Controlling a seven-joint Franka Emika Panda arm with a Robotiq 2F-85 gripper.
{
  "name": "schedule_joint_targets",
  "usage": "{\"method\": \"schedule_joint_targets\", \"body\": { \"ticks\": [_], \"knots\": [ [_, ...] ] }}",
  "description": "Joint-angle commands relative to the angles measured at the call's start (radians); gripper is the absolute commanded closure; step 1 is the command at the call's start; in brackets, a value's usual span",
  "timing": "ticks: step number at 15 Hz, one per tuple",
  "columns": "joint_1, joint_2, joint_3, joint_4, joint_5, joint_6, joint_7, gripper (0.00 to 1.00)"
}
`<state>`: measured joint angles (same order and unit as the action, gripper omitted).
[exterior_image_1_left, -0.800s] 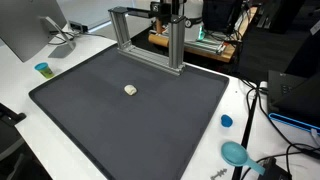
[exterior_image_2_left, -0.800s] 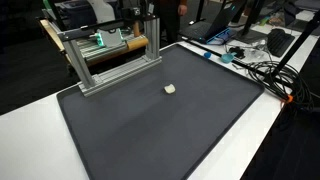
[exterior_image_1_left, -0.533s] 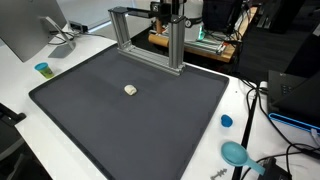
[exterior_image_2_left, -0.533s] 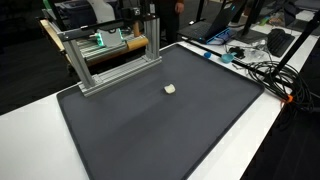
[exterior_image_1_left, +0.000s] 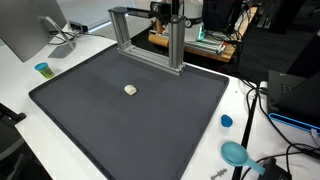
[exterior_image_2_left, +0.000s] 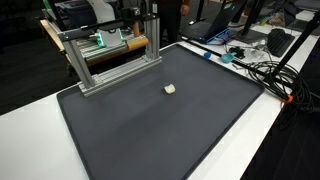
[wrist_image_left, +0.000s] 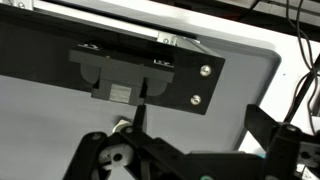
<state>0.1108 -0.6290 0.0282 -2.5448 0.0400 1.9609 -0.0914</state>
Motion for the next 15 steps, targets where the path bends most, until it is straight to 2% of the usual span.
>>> {"method": "schedule_joint_targets", "body": {
  "ticks": [1,7,9,11,15],
  "knots": [
    [-0.004,-0.021,-0.003,-0.005,0.003,-0.004,-0.015,0.0],
    [-0.003,-0.06,-0.012,-0.031,0.003,-0.005,-0.031,0.0],
    [-0.051,-0.054,0.026,-0.032,-0.046,0.072,0.067,0.0],
    [-0.102,-0.007,0.029,-0.001,-0.104,0.167,0.119,0.0],
    [-0.222,-0.029,0.042,-0.017,-0.233,0.279,0.239,0.0]
  ]
}}
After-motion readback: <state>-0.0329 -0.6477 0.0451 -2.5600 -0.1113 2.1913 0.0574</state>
